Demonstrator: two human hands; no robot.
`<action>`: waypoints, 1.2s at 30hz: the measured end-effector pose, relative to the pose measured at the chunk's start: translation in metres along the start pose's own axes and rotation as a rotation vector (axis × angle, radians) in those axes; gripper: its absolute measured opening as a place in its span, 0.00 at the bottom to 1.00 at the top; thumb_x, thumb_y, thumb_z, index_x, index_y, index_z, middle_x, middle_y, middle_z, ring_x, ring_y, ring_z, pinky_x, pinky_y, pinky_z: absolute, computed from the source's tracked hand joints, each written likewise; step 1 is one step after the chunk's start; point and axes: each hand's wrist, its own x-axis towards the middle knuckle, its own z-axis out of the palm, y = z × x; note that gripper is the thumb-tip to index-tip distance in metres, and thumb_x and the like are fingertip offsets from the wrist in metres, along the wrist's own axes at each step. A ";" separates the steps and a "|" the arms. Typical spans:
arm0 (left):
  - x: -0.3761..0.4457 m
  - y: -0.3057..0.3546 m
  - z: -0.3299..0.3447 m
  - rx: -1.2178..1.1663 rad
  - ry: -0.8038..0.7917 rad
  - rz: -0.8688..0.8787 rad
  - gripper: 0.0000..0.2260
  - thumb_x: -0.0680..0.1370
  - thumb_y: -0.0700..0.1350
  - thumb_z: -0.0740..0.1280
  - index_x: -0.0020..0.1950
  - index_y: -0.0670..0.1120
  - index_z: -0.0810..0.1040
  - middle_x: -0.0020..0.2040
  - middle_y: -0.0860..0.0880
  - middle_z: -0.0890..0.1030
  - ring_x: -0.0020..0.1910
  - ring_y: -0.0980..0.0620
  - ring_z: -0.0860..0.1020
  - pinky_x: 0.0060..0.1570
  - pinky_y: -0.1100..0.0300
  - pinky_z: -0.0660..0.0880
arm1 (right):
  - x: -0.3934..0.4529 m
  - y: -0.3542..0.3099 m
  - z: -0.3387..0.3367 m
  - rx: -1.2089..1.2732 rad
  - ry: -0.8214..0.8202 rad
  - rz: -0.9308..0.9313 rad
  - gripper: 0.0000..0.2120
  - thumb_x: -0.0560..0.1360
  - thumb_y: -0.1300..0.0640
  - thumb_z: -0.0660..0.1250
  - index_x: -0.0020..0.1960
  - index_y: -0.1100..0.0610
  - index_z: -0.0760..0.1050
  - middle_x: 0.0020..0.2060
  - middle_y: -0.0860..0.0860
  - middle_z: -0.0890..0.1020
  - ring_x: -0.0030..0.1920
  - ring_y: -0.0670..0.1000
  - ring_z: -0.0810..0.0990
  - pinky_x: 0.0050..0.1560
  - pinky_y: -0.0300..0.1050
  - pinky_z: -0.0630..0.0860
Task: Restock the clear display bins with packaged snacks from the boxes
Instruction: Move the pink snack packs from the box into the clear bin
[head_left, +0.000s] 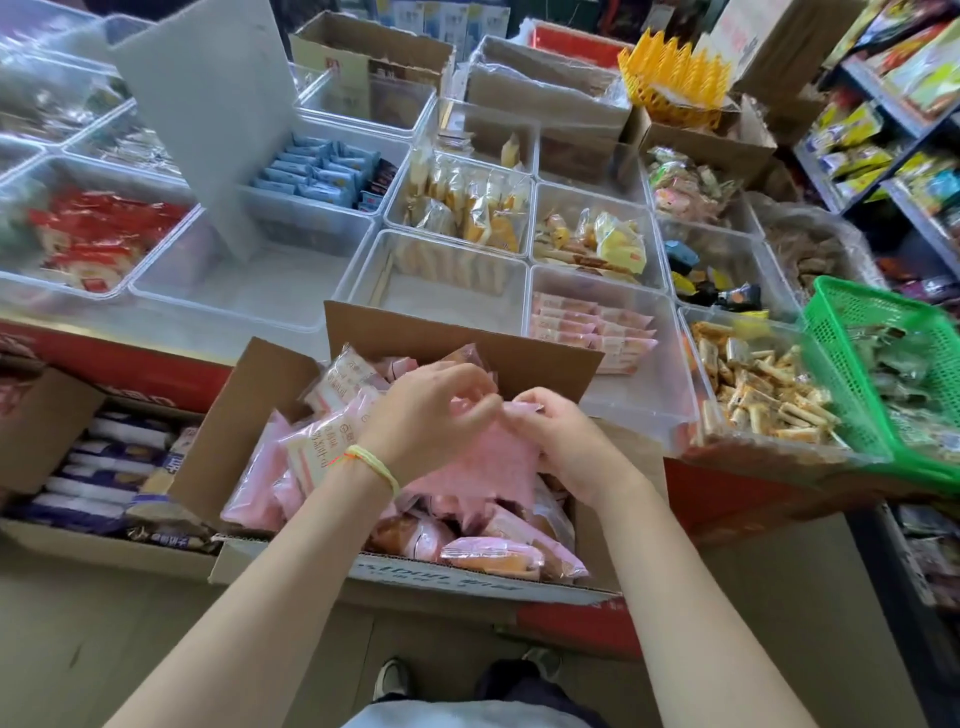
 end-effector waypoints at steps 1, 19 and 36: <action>0.001 0.007 -0.003 0.036 -0.068 0.059 0.19 0.73 0.63 0.63 0.56 0.55 0.81 0.51 0.57 0.81 0.51 0.59 0.75 0.54 0.60 0.72 | 0.000 -0.005 -0.006 0.089 0.055 -0.009 0.09 0.79 0.52 0.69 0.54 0.56 0.75 0.44 0.52 0.81 0.41 0.47 0.81 0.37 0.43 0.77; 0.094 0.090 0.085 -1.041 -0.061 -0.505 0.13 0.79 0.54 0.67 0.52 0.44 0.82 0.50 0.41 0.85 0.50 0.41 0.84 0.55 0.42 0.79 | -0.017 -0.021 -0.142 0.187 0.154 -0.106 0.29 0.73 0.32 0.68 0.67 0.49 0.76 0.61 0.51 0.83 0.65 0.53 0.79 0.71 0.61 0.70; 0.245 0.113 0.201 -0.473 -0.165 -0.334 0.10 0.71 0.45 0.77 0.51 0.49 0.83 0.44 0.49 0.84 0.41 0.52 0.80 0.41 0.55 0.80 | 0.090 0.024 -0.297 0.471 0.282 -0.136 0.31 0.70 0.53 0.78 0.68 0.58 0.71 0.60 0.56 0.81 0.57 0.54 0.82 0.56 0.48 0.80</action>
